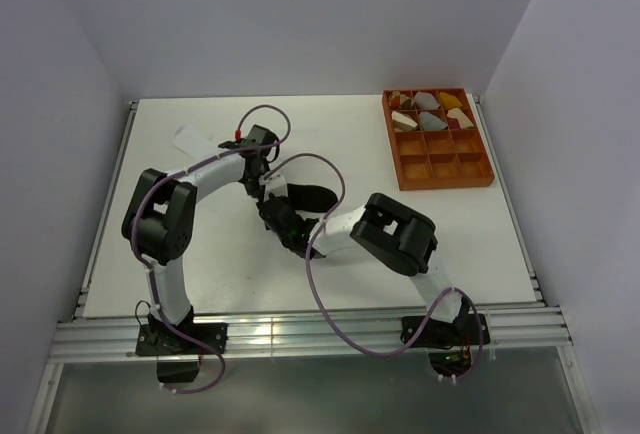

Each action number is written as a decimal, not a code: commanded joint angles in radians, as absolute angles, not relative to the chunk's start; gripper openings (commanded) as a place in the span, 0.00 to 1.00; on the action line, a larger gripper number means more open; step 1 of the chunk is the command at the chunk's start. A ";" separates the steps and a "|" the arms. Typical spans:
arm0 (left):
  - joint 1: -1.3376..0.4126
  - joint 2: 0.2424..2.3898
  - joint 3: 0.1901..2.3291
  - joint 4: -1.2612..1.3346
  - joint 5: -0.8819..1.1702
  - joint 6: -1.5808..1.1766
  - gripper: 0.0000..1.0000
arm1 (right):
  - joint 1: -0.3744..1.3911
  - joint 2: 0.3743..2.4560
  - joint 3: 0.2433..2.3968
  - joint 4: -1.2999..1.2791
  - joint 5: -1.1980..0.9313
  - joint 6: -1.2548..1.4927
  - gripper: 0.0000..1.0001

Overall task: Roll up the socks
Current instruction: Roll the sock at the center of the board.

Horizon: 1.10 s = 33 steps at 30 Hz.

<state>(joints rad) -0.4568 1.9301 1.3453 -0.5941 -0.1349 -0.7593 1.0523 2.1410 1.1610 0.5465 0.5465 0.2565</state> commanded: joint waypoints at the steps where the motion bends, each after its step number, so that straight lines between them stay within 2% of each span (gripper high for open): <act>1: -0.482 1.947 1.284 -0.571 -0.018 -0.776 0.17 | 1.026 2.091 1.109 0.515 0.418 0.376 0.00; 3: -0.479 1.933 1.276 -0.557 -0.015 -0.782 0.25 | 1.002 2.068 1.076 0.523 0.390 0.416 0.00; 4: -0.474 1.913 1.264 -0.536 -0.014 -0.787 0.31 | 0.994 2.062 1.068 0.514 0.374 0.446 0.00; 6: -0.468 1.892 1.250 -0.509 -0.009 -0.805 0.34 | 0.968 2.053 1.046 0.511 0.321 0.477 0.00; 7: -0.460 1.866 1.235 -0.497 -0.009 -0.813 0.41 | 0.959 2.040 1.036 0.523 0.301 0.504 0.00; 10: -0.446 1.806 1.191 -0.428 -0.009 -0.845 0.48 | 0.930 2.022 0.994 0.543 0.244 0.557 0.00; 21: -0.390 1.608 0.928 -0.037 0.074 -0.971 0.54 | 0.815 2.008 0.831 0.731 0.017 0.814 0.00; 33: -0.374 1.640 0.795 0.205 0.136 -0.991 0.53 | 0.741 2.048 0.739 0.899 -0.112 1.052 0.00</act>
